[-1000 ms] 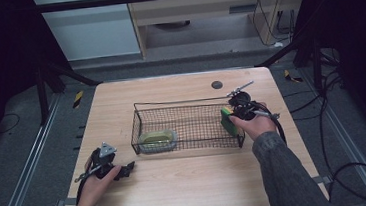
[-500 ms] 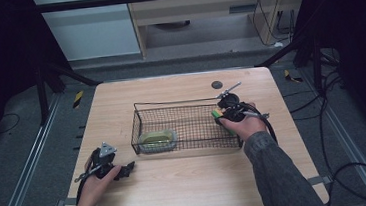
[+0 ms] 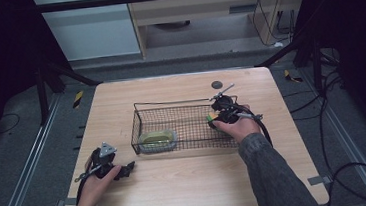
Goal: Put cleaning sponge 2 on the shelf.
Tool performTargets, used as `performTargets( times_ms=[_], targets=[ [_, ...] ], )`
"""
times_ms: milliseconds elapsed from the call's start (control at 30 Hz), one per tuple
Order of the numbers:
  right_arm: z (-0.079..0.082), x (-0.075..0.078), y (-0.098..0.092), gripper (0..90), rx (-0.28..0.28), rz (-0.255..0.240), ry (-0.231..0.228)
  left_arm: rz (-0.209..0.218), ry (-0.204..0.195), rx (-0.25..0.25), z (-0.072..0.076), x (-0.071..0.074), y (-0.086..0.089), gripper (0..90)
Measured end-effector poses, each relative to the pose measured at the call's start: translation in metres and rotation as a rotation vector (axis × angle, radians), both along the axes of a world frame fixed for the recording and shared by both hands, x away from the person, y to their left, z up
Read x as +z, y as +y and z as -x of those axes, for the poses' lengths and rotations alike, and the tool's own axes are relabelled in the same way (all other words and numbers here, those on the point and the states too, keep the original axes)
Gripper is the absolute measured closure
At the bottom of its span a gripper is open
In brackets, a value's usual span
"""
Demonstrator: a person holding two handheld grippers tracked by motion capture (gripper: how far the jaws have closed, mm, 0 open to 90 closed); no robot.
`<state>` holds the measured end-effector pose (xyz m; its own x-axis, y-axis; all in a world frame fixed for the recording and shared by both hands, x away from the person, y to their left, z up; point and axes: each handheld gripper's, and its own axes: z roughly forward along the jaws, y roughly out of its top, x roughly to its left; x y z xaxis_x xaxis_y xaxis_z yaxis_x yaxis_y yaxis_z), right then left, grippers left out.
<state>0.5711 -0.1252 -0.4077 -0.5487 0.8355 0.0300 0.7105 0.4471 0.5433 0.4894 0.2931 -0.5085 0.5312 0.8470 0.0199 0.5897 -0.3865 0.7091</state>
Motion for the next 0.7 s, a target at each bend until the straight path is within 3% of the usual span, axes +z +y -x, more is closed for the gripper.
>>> performTargets(
  times_ms=[200, 300, 700],
  targets=[
    [0.005, 0.002, 0.001, 32.1, 0.005, 0.005, -0.014, 0.0, -0.001, 0.002, 0.0, 0.0, 0.0, 0.0],
    [0.007, 0.005, -0.002, 30.8, -0.01, -0.015, -0.027, -0.001, -0.001, 0.002, 0.0, 0.0, 0.0, 0.0],
    [0.024, 0.013, -0.034, 12.2, -0.078, -0.073, -0.083, 0.0, -0.001, 0.003, 0.0, 0.0, 0.0, 0.0]
  ],
)
